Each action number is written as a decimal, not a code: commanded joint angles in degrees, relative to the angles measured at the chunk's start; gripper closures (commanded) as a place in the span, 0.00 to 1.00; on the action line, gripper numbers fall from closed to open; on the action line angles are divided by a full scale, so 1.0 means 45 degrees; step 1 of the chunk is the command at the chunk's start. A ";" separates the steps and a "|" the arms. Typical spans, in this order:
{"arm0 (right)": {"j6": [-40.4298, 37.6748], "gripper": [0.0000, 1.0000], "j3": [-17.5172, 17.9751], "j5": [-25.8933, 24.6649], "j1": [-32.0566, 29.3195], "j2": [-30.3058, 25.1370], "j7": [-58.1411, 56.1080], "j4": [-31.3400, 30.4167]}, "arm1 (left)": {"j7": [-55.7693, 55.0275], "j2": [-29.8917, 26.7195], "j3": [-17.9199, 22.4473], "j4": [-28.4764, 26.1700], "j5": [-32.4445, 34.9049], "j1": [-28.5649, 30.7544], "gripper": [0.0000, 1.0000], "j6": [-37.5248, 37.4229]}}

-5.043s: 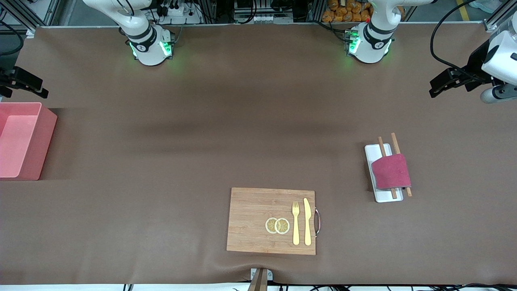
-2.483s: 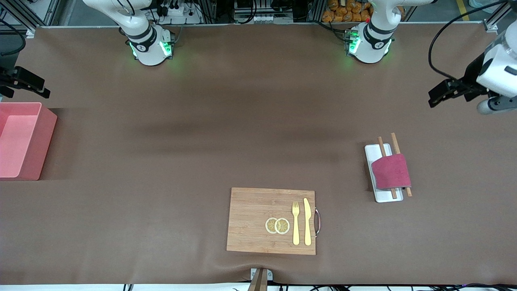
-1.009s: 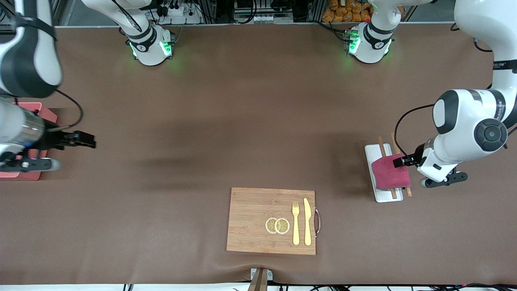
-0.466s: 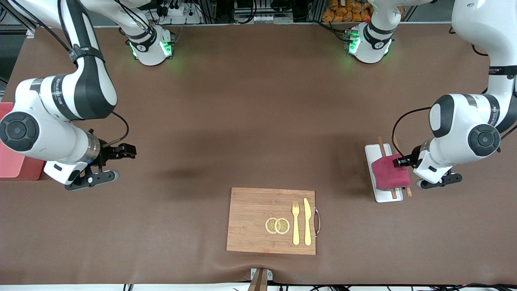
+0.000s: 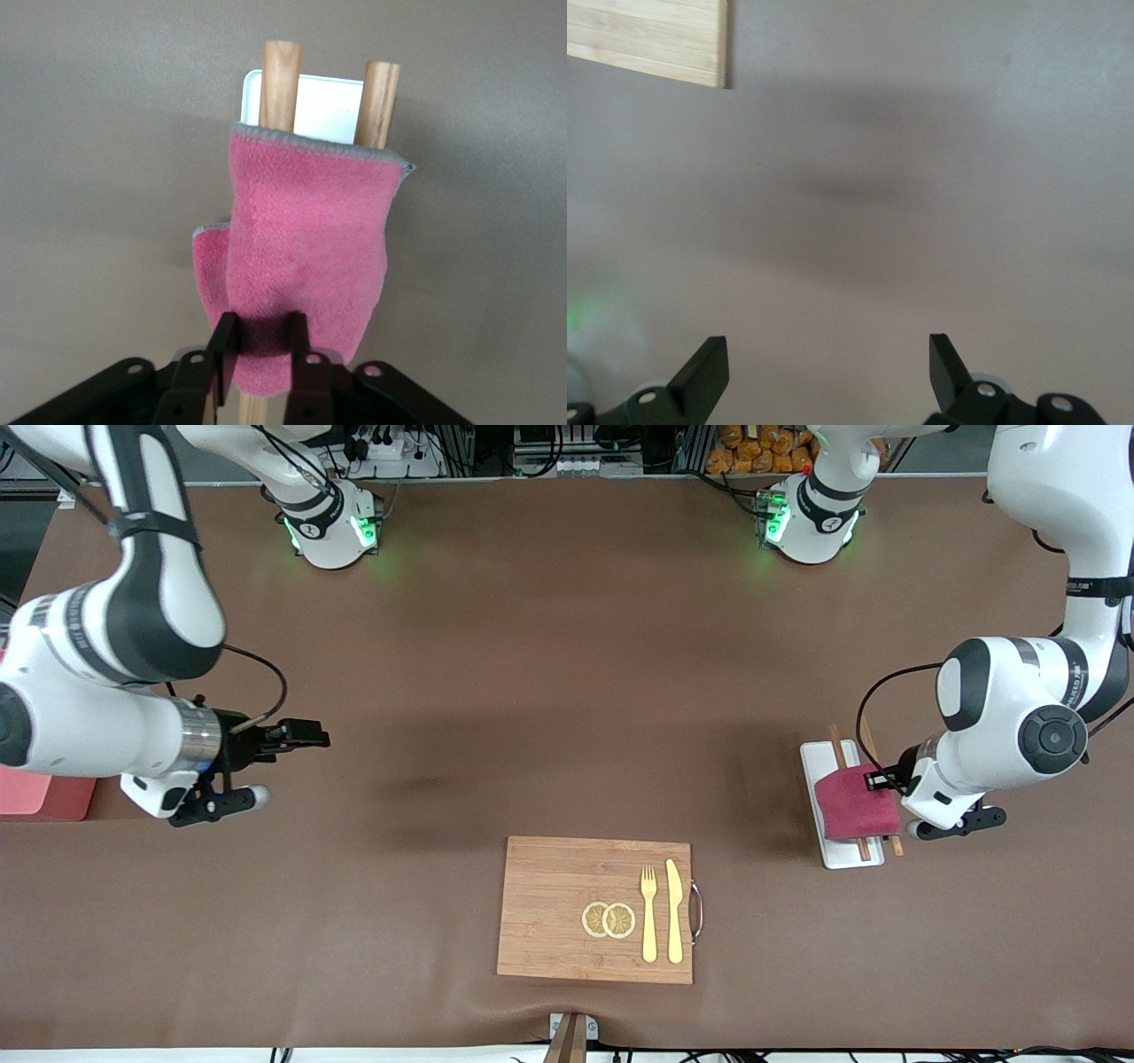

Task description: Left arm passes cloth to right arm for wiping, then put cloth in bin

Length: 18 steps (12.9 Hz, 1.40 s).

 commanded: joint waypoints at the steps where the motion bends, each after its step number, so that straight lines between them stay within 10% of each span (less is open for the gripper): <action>1: -0.0184 0.00 0.0075 0.1392 -0.0209 -0.0103 -0.0201 -0.0275 | 0.0141 -0.0101 -0.0038 0.0053 0.0244 0.0051 0.77 -0.0119; 5: -0.0243 0.00 0.0095 0.1885 -0.0131 -0.0142 -0.0201 -0.0315 | 0.0161 -0.0062 -0.0058 0.0053 0.0244 0.0051 1.00 -0.0120; 10: -0.0087 0.00 0.0095 0.3146 -0.0033 -0.0162 -0.0221 -0.0335 | 0.0006 -0.0801 -0.0233 0.0306 0.0167 -0.0085 1.00 -0.0820; 18: 0.2682 0.00 0.0114 0.4950 0.1565 -0.0122 -0.0611 -0.0257 | -0.5511 -0.0788 -0.4603 0.2410 0.0029 -0.0456 1.00 -0.1194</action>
